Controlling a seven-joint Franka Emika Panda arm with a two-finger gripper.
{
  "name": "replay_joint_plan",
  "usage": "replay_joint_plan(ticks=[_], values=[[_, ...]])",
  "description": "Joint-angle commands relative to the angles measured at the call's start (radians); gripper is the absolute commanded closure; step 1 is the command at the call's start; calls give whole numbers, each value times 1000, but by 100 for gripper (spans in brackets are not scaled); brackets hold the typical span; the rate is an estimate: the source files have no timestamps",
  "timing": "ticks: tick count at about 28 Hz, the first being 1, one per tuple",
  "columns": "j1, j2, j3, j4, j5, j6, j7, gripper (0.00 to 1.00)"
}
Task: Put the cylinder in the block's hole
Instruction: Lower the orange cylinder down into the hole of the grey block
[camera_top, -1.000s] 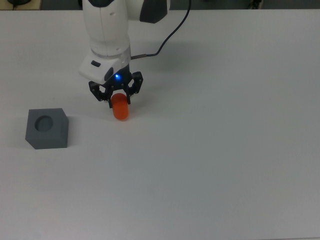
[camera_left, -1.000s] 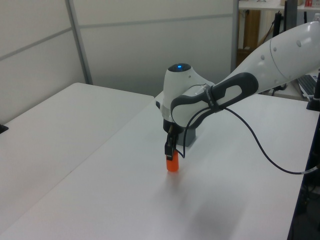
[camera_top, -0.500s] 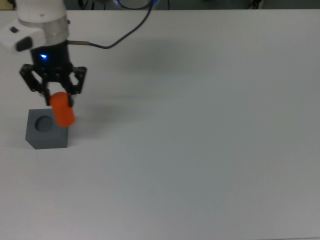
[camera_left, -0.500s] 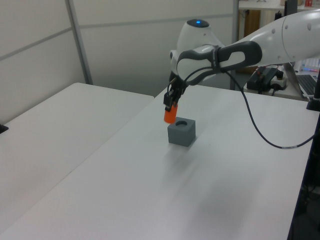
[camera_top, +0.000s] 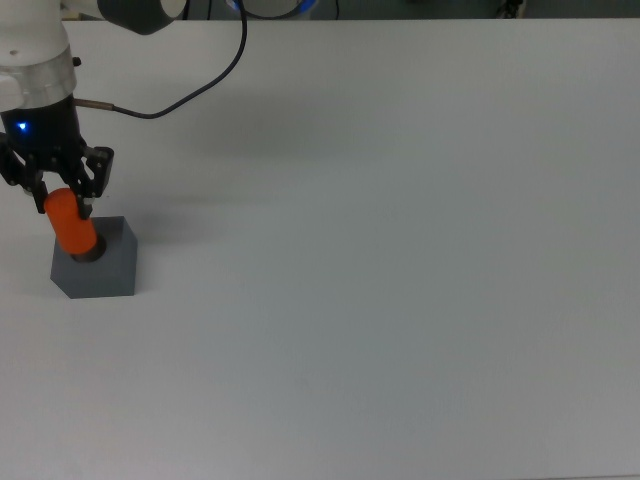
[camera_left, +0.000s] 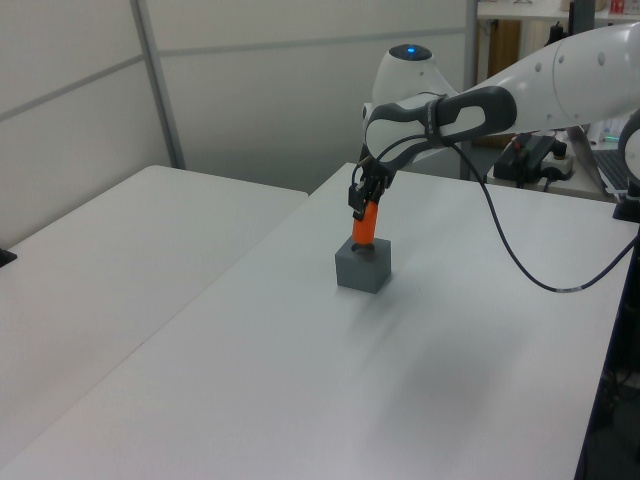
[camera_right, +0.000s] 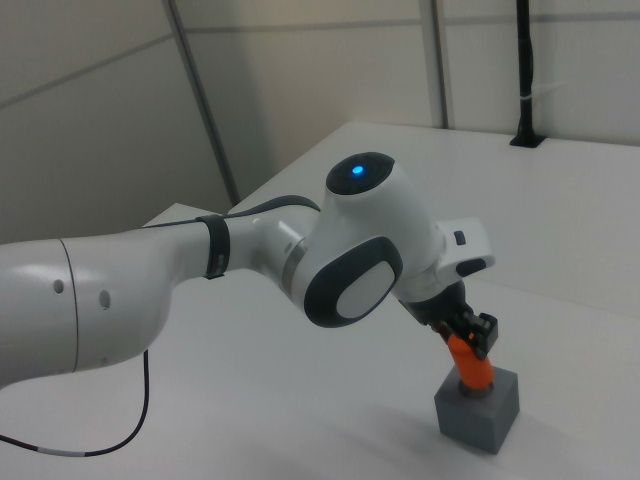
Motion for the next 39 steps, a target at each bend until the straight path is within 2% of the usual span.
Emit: replay_joint_plan(ticks=[1,39], values=[[-6,21,-6,28,6,14,-28,86],[9,38,2,12,-1,0,-25,82]])
